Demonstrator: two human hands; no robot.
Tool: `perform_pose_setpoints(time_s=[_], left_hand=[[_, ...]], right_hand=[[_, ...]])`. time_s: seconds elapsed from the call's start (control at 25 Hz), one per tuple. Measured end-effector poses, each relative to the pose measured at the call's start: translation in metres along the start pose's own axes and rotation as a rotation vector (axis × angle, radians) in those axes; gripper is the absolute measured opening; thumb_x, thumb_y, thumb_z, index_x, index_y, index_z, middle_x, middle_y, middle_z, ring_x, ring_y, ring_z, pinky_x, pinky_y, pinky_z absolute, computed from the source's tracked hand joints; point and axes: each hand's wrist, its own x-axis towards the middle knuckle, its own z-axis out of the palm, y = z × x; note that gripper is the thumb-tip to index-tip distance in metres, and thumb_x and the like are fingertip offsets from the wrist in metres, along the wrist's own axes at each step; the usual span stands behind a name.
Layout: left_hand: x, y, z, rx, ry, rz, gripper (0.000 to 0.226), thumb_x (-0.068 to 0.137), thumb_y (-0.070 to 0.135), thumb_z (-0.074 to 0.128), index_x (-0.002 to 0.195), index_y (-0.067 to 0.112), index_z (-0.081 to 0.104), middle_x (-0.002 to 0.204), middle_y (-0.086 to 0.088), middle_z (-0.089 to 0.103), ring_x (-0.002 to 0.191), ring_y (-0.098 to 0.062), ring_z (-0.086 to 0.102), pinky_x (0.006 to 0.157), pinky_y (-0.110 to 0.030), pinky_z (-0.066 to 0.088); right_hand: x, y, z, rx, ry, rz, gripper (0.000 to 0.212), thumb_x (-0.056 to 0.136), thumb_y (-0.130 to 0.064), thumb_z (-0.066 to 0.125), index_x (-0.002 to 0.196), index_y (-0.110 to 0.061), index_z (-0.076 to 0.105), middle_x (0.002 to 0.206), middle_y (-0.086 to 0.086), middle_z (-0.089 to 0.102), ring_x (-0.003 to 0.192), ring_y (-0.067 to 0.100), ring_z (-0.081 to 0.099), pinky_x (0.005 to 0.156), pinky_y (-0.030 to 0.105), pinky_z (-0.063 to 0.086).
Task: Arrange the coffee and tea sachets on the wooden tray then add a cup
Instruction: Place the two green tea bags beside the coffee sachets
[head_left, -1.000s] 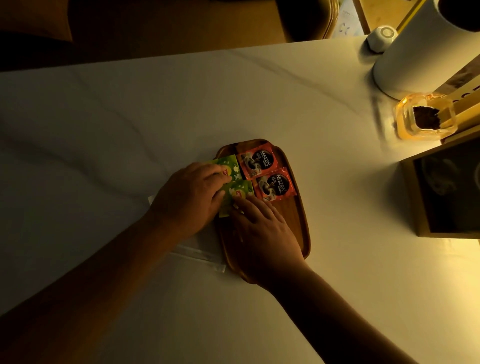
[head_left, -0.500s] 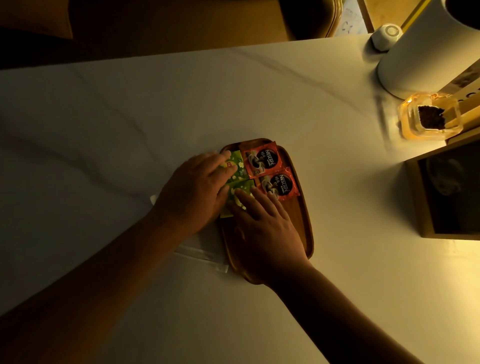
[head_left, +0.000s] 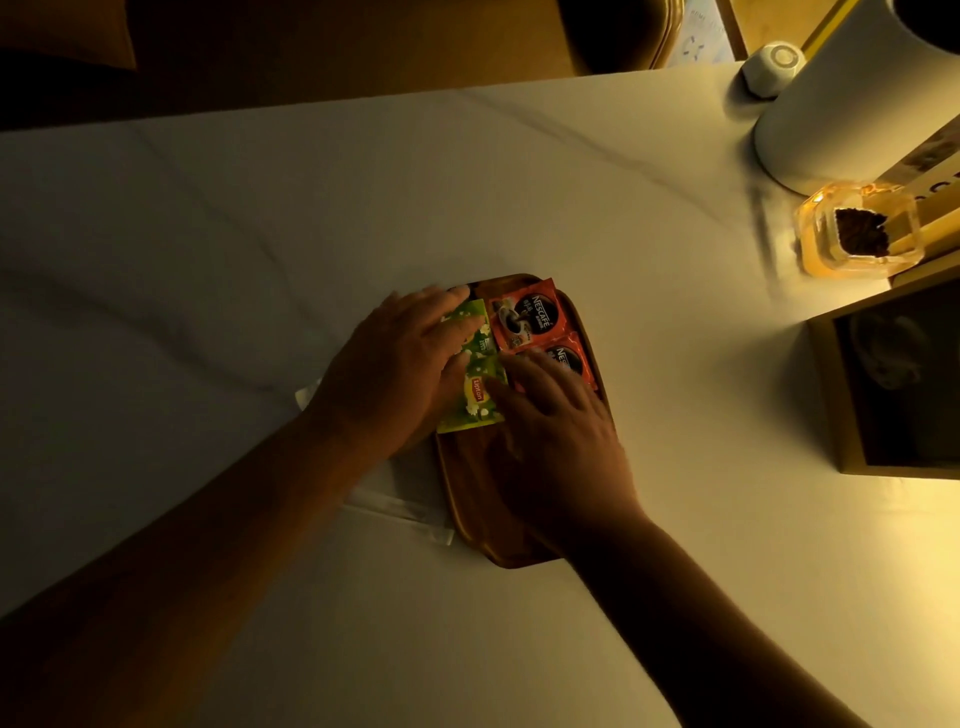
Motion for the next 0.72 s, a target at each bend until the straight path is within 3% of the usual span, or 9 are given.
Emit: perform_pose_setpoints(time_s=[0.08,0.16,0.44,0.64,0.72], left_hand=[[0.014,0.012,-0.002,-0.024,-0.012,0.028,0.043,0.099,0.030,0.048,0.139,0.016,0.054,0.152,-0.009,0.046,0.139,-0.029,0.042,0.110,-0.048,0.039],[0.030,0.023,0.002,-0.010,-0.062,0.066,0.044,0.100,0.032,0.043,0.141,0.019,0.050,0.154,-0.005,0.043,0.140,-0.026,0.040,0.111,-0.046,0.038],[0.051,0.032,0.016,0.041,-0.151,0.105,0.047,0.100,0.035,0.041,0.145,0.022,0.046,0.157,-0.004,0.041,0.144,-0.026,0.036,0.117,-0.047,0.030],[0.055,0.034,0.014,0.011,-0.182,0.111,0.046,0.100,0.033,0.042,0.145,0.022,0.044,0.159,-0.002,0.037,0.147,-0.023,0.031,0.119,-0.047,0.026],[0.048,0.033,0.007,0.004,-0.128,0.107,0.043,0.099,0.029,0.045,0.141,0.019,0.049,0.155,-0.006,0.042,0.142,-0.026,0.038,0.115,-0.046,0.032]], right_hand=[[-0.004,0.016,-0.007,0.006,0.033,0.097,0.053,0.091,-0.042,0.058,0.141,-0.024,0.056,0.149,0.003,0.055,0.142,0.031,0.042,0.113,0.050,0.032],[-0.008,0.027,-0.010,0.022,0.018,0.138,0.054,0.093,-0.047,0.045,0.141,-0.025,0.057,0.149,0.002,0.056,0.142,0.030,0.043,0.111,0.046,0.031],[-0.009,0.036,-0.005,-0.059,0.020,0.083,0.055,0.090,-0.049,0.038,0.137,-0.027,0.058,0.144,0.003,0.061,0.136,0.032,0.050,0.104,0.041,0.027],[-0.011,0.036,-0.004,-0.004,0.014,0.087,0.052,0.093,-0.048,0.043,0.139,-0.029,0.056,0.148,0.002,0.057,0.140,0.032,0.044,0.110,0.047,0.032],[-0.014,0.030,-0.006,0.013,0.033,0.088,0.051,0.095,-0.048,0.044,0.142,-0.029,0.052,0.150,0.001,0.054,0.143,0.030,0.039,0.112,0.048,0.029]])
